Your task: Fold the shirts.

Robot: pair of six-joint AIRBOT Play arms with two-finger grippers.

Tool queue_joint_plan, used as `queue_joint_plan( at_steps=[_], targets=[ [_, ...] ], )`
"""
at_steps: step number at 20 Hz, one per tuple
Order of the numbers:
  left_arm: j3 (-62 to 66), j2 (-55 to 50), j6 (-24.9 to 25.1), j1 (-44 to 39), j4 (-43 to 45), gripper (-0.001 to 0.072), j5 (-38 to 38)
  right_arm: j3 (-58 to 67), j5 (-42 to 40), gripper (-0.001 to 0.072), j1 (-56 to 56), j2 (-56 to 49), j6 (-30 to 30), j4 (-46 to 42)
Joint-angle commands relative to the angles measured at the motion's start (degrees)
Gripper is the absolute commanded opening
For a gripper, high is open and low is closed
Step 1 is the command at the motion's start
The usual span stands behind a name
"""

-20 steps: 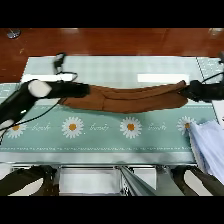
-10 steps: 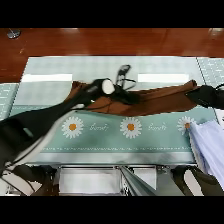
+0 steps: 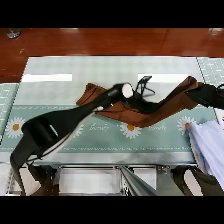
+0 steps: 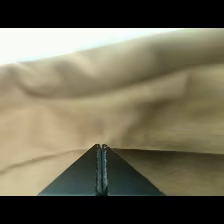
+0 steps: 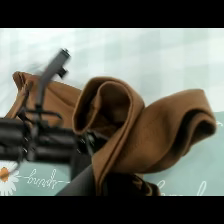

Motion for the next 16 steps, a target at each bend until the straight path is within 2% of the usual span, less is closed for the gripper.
queue_joint_plan(
  at_steps=[1, 2, 4, 7, 9, 11, 13, 14, 16],
  targets=[
    [1.36, 4.39, 1.03, 8.70, -0.24, 0.0024, -5.31, -0.02, -0.02, 0.0020, -0.02, 0.04, -0.63, 1.22],
    [1.33, 6.75, 2.49, 11.82, 1.18, 0.0024, -6.21, -0.02, -0.22, 0.0020, 0.02, -0.02, -1.62, 2.19],
    [1.33, 12.46, -0.48, 18.51, 6.78, 0.0024, -7.72, 0.96, -1.64, 0.0020, 3.87, -1.77, -2.23, 3.15],
    [1.33, 22.10, -1.14, 28.87, 12.09, 0.0024, -14.34, 5.40, -7.15, 0.0020, 16.55, -8.94, -1.03, 3.08],
    [0.74, 29.27, 0.87, 34.25, 21.16, 0.0025, -19.19, 10.58, -11.19, 0.0020, 25.75, -16.87, 0.70, 2.99],
    [-3.23, 37.18, 0.72, 39.17, 31.23, 0.0026, -21.51, 16.72, -13.88, 0.0020, 32.98, -26.16, 1.31, 3.06],
    [-11.80, 46.56, -1.16, 44.59, 30.16, 0.0025, -20.26, 23.85, -14.51, 0.0021, 38.36, -35.98, 1.86, 3.08],
    [-16.90, 51.71, 0.44, 46.34, 27.21, 0.0025, -18.84, 27.19, -14.53, 0.0020, 40.48, -40.46, 2.25, 3.08],
    [-28.72, 62.88, 0.17, 47.21, 25.05, 0.0025, -14.60, 33.62, -14.78, 0.0021, 43.98, -49.07, 3.74, 3.10]
  ],
)
